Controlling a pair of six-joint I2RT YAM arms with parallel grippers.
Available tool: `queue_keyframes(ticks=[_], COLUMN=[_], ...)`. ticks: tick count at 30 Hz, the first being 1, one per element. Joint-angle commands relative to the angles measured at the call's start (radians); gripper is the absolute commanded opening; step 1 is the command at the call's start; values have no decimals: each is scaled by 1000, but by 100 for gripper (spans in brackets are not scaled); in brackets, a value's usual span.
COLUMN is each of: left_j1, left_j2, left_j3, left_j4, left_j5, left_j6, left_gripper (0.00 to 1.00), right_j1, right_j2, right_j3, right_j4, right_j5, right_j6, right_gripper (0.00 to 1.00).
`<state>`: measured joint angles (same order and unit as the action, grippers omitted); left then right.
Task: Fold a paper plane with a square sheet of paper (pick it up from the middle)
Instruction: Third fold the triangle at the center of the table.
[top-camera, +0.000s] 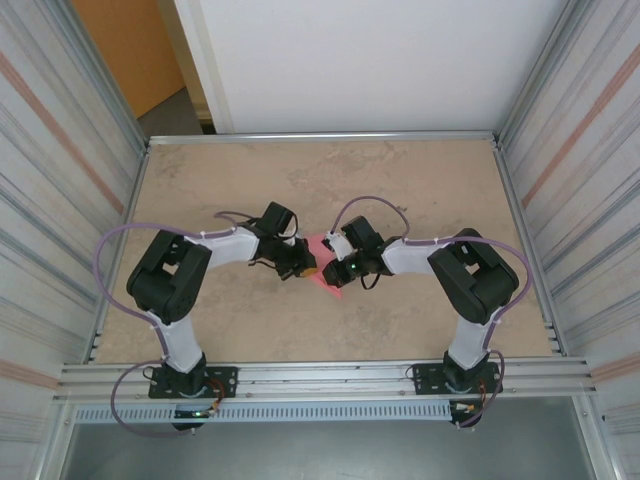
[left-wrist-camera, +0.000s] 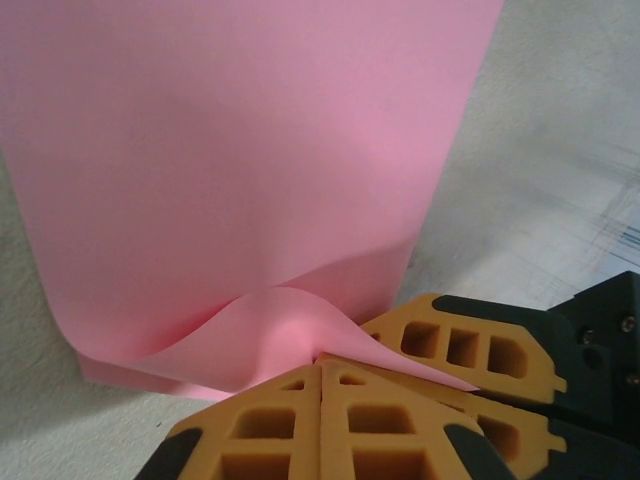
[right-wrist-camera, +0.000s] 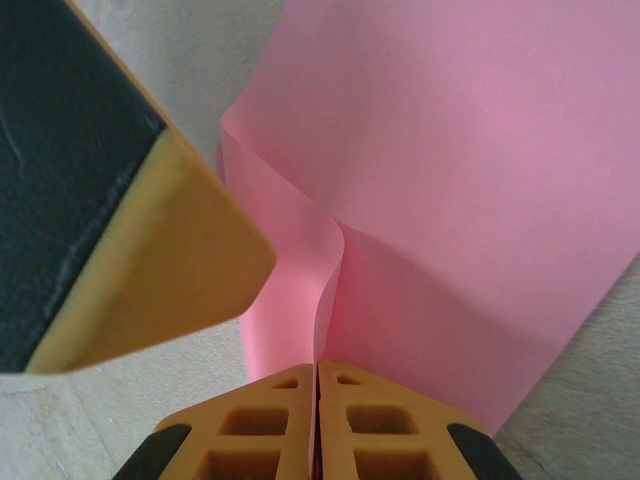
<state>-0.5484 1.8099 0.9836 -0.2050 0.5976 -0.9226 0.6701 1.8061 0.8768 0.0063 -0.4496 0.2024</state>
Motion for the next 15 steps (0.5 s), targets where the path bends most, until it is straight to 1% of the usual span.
queue_keyframes(ticks=[1,6,15], left_j1=[-8,-10,-8], left_j2=[11,25,25], left_j3=[-19,-24,-31], left_j4=[-16,-44,-75], left_j5=[-31,-66,-139], left_j6=[-18,-12,3], left_gripper=[0,0,0], right_j1=[8,8,8], right_j2=[48,52,44], right_j3=[1,5,10], right_j4=[-63,-66,-71], right_j5=[43,43,50], right_j6=[16,15,26], right_gripper=[8,9,14])
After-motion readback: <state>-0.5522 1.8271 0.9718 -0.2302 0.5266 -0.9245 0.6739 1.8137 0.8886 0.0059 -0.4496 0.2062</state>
